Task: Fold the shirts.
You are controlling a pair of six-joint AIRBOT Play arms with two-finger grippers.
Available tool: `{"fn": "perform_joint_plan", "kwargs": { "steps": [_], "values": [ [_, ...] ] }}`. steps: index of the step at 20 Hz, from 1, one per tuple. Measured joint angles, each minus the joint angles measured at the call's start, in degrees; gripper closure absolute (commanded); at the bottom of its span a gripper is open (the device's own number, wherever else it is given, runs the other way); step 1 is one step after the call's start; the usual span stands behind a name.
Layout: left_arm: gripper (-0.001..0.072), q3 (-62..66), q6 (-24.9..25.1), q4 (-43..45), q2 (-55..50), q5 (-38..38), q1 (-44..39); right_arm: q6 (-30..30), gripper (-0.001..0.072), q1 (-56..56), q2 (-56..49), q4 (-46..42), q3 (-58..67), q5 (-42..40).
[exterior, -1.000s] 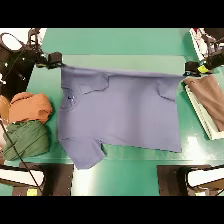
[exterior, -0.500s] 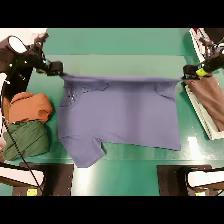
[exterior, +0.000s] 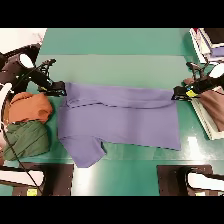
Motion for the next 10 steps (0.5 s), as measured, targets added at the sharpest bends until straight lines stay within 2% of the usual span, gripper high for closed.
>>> {"fn": "perform_joint_plan", "kwargs": {
  "steps": [5, 10],
  "values": [
    [0.0208, -6.1, -0.7, 5.1, 10.6, -4.2, 0.0, 0.0, 0.0389, -1.4, 5.8, 2.0, -1.5, 3.6],
    [0.0207, -27.9, -3.9, 4.7, 27.9, -4.8, 0.0, 0.0, 0.0389, -1.8, 13.5, 3.1, -1.8, 5.0]
  ]
}}
